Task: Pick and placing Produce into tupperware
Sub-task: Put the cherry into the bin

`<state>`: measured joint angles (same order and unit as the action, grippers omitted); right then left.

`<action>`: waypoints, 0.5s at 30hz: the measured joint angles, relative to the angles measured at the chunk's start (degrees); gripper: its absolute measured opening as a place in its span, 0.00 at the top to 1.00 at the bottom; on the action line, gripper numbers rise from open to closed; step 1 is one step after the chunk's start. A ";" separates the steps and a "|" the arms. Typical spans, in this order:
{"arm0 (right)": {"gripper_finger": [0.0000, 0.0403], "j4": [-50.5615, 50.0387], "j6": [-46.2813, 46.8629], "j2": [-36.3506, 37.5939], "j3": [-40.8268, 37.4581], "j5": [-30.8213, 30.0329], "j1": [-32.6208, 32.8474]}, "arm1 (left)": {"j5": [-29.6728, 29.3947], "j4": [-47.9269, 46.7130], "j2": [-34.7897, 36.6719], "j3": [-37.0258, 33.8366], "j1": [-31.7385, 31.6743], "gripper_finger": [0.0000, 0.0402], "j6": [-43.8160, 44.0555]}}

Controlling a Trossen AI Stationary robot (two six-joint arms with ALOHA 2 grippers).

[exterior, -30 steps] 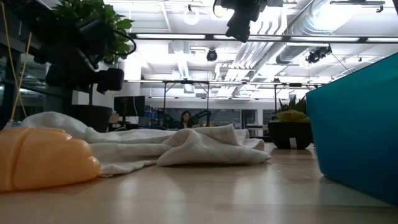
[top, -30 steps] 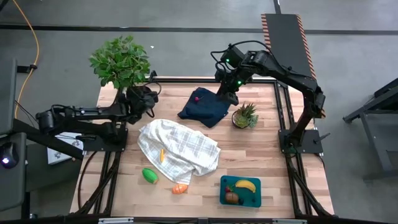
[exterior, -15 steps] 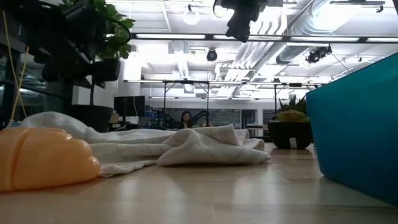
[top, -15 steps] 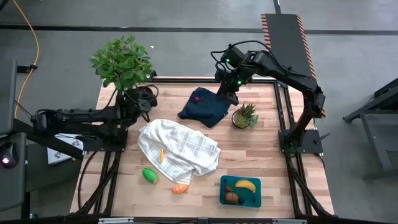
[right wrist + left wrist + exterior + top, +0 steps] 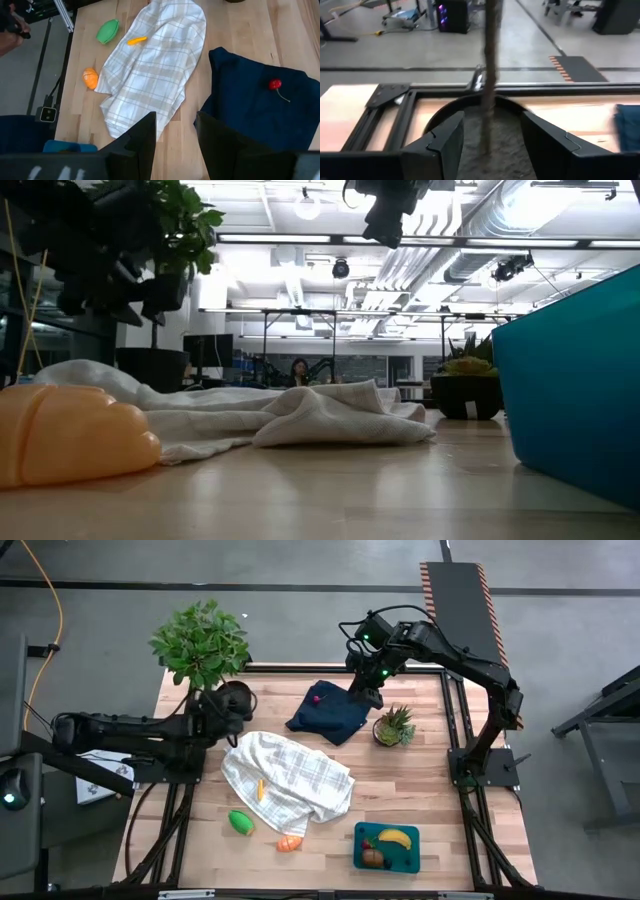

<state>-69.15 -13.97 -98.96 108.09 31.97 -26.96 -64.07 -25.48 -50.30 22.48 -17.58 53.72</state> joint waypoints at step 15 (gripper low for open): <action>0.68 -0.01 0.48 0.00 0.00 -0.03 0.00 | 1.75 -6.74 2.29 3.76 4.17 0.54 0.95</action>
<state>-69.16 -13.50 -98.96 108.09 31.93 -26.96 -62.33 -32.22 -48.01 26.24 -13.42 54.68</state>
